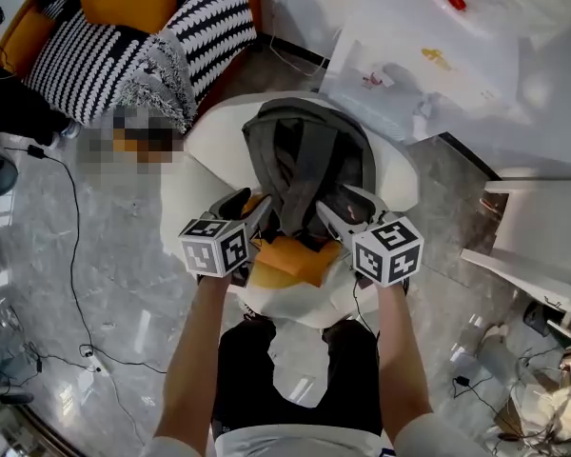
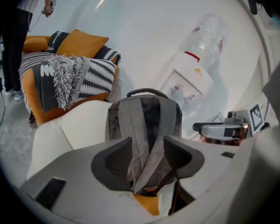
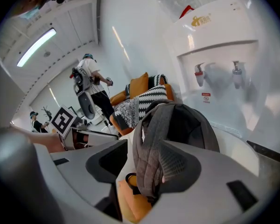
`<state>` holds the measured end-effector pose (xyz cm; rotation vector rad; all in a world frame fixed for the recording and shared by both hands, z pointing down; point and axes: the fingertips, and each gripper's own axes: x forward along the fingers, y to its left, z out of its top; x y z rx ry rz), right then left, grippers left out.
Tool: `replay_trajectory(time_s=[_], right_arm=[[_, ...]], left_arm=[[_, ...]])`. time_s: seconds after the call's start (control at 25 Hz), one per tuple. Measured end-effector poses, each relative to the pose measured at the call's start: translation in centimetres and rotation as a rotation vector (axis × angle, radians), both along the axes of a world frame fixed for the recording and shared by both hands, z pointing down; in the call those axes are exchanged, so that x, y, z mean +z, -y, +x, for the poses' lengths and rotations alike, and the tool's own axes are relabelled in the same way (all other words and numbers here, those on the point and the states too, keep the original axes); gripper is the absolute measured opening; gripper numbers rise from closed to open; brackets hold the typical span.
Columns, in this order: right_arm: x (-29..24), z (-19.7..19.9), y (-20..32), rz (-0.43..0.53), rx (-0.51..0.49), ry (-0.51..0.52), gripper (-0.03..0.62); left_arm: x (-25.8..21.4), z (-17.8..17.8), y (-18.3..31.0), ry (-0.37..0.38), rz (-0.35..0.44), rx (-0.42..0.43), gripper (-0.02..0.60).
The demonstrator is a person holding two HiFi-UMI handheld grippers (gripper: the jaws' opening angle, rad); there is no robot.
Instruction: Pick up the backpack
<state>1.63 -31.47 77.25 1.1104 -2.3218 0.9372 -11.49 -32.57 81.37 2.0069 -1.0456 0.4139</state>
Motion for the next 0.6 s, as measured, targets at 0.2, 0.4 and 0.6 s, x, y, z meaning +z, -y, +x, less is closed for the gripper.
replay_trajectory(time_s=[0.2,0.4,0.6], right_arm=[[2.0,-0.7,0.3,-0.013,-0.041,0.021,0.232],[4.5,-1.3,0.6,-0.025,-0.073,0.015,0.278],[7.3,-1.5,0.9,-0.034,-0.085,0.007,0.284]], left_arm=[[1.8,0.0,0.6,-0.015,-0.014,0.012,0.244],[3.5,0.2,1.2,-0.007,-0.007,0.06,0.284],[5.6,0.7,1.6,-0.005,-0.014,0.077,0.308]])
